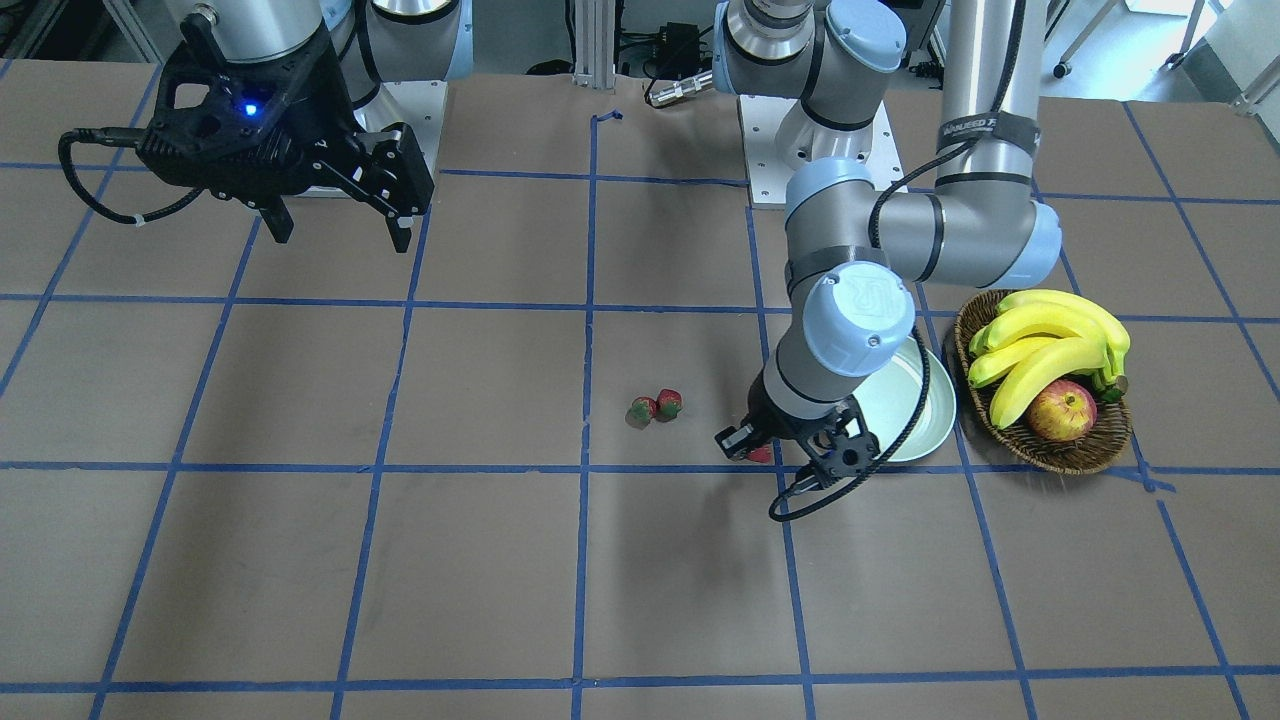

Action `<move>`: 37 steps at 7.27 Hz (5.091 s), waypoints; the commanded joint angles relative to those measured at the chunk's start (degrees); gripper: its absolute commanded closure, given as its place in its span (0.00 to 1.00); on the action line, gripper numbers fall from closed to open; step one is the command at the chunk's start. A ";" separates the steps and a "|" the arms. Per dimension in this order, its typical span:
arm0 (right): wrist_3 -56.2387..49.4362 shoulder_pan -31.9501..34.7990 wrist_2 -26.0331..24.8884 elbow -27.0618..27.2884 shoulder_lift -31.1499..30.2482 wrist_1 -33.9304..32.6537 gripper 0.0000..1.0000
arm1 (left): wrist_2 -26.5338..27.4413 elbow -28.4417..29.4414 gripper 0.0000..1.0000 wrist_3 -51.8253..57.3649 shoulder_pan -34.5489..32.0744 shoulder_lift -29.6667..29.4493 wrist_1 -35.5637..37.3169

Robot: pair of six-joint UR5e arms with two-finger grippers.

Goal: Collect all strawberries into plate
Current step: 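Carry the strawberry over the plate and open the left gripper, then lift the left gripper and move it back over the two strawberries, then lower the left gripper and close it on one strawberry, then carry the strawberry onto the plate and open the left gripper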

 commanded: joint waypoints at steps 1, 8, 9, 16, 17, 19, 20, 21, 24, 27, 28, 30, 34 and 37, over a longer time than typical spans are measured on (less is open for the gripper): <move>0.00 -0.06 0.00 0.03 0.09 -0.01 0.00 | 6.62 0.36 1.00 12.20 6.48 4.31 -8.15; 0.00 -0.15 0.00 0.03 0.09 -0.01 0.00 | 8.40 -5.62 1.00 27.79 19.96 3.03 -11.03; 0.00 -0.07 0.00 0.03 0.09 -0.01 0.00 | 8.40 -5.62 1.00 27.70 19.96 1.71 -10.57; 0.00 -0.06 0.09 0.03 0.01 0.08 0.00 | 0.86 0.36 0.00 21.15 5.42 4.32 -10.83; 0.00 -0.06 0.09 0.03 0.01 0.08 0.00 | 0.58 0.36 0.00 18.67 1.20 3.90 -10.22; 0.00 0.02 0.09 0.03 0.01 0.08 0.00 | 0.41 -0.86 0.00 16.97 -2.44 3.10 -3.93; 0.00 0.02 0.09 0.03 0.01 0.08 0.00 | -0.55 -2.35 0.00 17.32 -3.23 2.93 -3.28; 0.00 0.02 0.00 0.12 0.01 0.08 0.00 | -5.35 -4.37 0.00 17.94 -3.59 2.93 -1.97; -0.09 -0.06 0.00 0.82 -0.08 -0.01 0.00 | -10.74 -9.74 0.00 25.84 -3.77 1.17 7.88; -0.09 0.02 0.00 3.01 -0.17 -2.97 0.00 | -10.76 -9.84 0.00 28.67 -3.94 -0.67 7.98; 0.00 0.02 0.00 2.93 -0.26 -3.09 0.00 | -10.76 -9.84 0.00 28.67 -4.47 -1.03 7.98; 0.00 -0.06 0.09 2.85 -0.26 -3.09 0.00 | -10.84 -9.92 0.27 28.67 -5.00 -1.12 7.54; -0.09 -0.07 0.09 3.02 -0.26 -3.09 0.00 | -10.76 -10.02 1.00 29.02 -4.91 -1.21 7.01; -0.27 -0.15 0.17 2.85 -0.26 -3.00 0.00 | -10.06 -8.10 1.00 28.93 -4.13 0.45 4.92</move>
